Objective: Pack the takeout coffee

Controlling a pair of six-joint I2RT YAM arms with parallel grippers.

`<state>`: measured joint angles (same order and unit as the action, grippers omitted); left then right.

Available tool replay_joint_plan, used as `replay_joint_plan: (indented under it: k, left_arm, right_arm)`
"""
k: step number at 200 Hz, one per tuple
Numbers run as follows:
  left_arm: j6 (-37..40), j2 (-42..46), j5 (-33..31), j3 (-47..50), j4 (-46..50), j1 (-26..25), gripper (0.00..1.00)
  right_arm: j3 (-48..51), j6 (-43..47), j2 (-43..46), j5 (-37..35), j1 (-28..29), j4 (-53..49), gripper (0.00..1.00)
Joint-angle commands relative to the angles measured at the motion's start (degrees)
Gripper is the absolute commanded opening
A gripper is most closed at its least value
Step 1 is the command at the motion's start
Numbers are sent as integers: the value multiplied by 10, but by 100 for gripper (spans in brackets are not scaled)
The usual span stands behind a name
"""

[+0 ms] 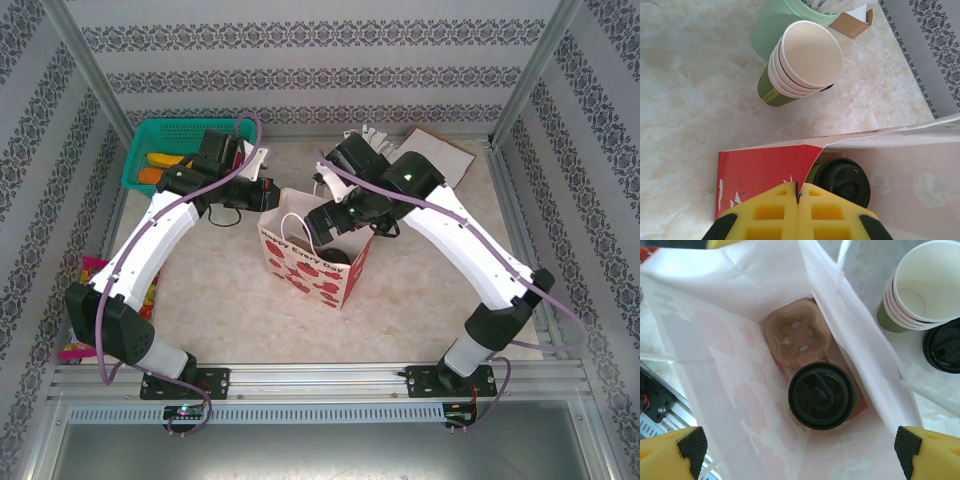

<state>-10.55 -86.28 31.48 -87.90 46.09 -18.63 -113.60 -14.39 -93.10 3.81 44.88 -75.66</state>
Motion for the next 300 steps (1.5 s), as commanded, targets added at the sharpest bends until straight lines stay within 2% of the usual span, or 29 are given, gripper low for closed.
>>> replay_joint_plan:
  k: [1, 29, 70, 104, 114, 121, 138, 147, 166, 189, 222, 237, 261, 290, 300]
  left_arm:
    - [-6, 2, 7, -17, 6, 6, 0]
    - [-6, 2, 5, -15, 6, 6, 0]
    - [-8, 6, -4, -13, 9, 5, 0]
    - [-13, 13, -6, -7, 5, 6, 0]
    - [-13, 13, -6, -5, 4, 6, 0]
    - [-14, 13, -5, -6, 3, 6, 0]
    - [-16, 12, -4, -6, 2, 5, 0]
    - [-17, 12, -3, -6, 3, 6, 0]
    - [-18, 15, -3, -3, 0, 6, 0]
    - [-22, 17, -5, 0, -1, 5, 0]
    - [-29, 17, -8, 0, -2, 6, 0]
    - [-32, 18, -9, 2, -4, 6, 0]
    - [-38, 18, -8, 5, -8, 5, 0]
    - [-40, 17, -8, 7, -10, 6, 0]
    - [-40, 17, -8, 6, -9, 6, 0]
  right_arm:
    - [19, -25, 38, -17, 5, 33, 98]
    - [91, -59, 99, -91, 4, 95, 98]
    - [197, -106, 190, -141, 0, 172, 98]
    - [290, -191, 262, -198, -6, 205, 98]
    - [324, -195, 286, -152, -26, 231, 98]
    - [350, -206, 305, -84, -49, 258, 98]
    - [396, -275, 340, -7, -88, 309, 98]
    - [415, -323, 359, -18, -96, 326, 98]
    - [455, -362, 408, -64, -97, 363, 98]
    - [466, -383, 436, -90, -101, 340, 98]
    - [514, -401, 464, -46, -100, 378, 98]
    - [532, -429, 464, -38, -95, 382, 98]
    - [560, -508, 465, -90, -65, 358, 98]
    - [554, -499, 444, -89, -40, 346, 96]
    - [551, -495, 434, -78, -40, 343, 92]
